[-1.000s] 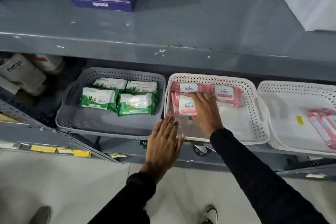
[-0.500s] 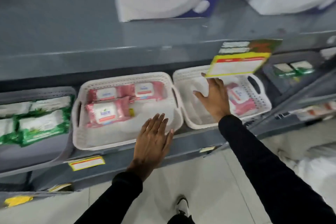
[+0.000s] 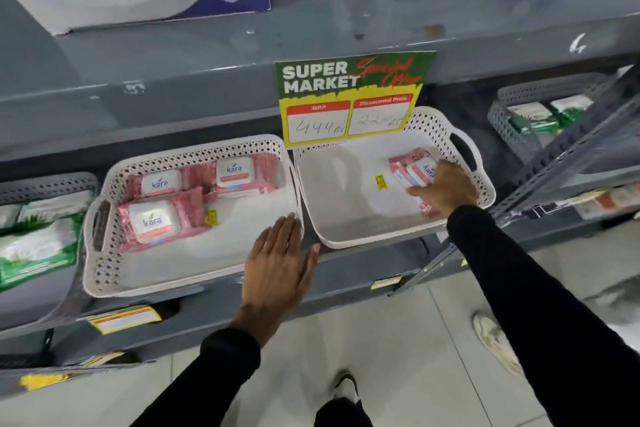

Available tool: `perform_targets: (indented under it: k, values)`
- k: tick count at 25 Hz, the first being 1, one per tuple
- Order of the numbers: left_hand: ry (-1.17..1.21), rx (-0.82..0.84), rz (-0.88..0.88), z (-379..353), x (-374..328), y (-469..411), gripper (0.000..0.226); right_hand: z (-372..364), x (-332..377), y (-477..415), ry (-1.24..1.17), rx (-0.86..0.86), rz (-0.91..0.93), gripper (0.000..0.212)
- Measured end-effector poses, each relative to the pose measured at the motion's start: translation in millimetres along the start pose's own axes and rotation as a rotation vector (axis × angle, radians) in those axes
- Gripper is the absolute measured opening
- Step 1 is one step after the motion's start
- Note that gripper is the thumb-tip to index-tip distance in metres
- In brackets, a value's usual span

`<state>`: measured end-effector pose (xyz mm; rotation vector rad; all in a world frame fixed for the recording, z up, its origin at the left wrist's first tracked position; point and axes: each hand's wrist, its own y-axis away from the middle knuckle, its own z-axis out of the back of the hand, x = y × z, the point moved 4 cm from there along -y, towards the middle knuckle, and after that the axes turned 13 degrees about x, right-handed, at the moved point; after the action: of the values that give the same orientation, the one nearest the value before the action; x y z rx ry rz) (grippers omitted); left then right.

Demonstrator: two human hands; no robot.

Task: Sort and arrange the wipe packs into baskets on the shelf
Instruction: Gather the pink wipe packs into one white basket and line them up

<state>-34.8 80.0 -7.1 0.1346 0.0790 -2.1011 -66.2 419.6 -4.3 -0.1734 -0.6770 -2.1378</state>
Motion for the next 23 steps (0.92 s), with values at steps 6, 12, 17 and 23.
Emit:
perform_targets:
  k: [6,12,17,23]
  values:
    - [0.093,0.014,0.041,6.2,35.5,14.9,0.058,7.7,75.2,40.2,-0.22,-0.178,0.32,0.076]
    - [0.076,0.011,0.159,20.1,117.2,55.6,0.057,-33.6,209.4,94.6,-0.319,-0.082,0.669,0.072]
    - [0.056,0.022,0.247,29.9,181.7,80.4,0.058,-100.7,280.6,122.2,0.151,-0.083,0.838,0.086]
    - [0.085,0.053,0.233,25.6,193.3,83.9,0.057,-163.8,274.8,117.3,0.317,-0.009,0.801,0.096]
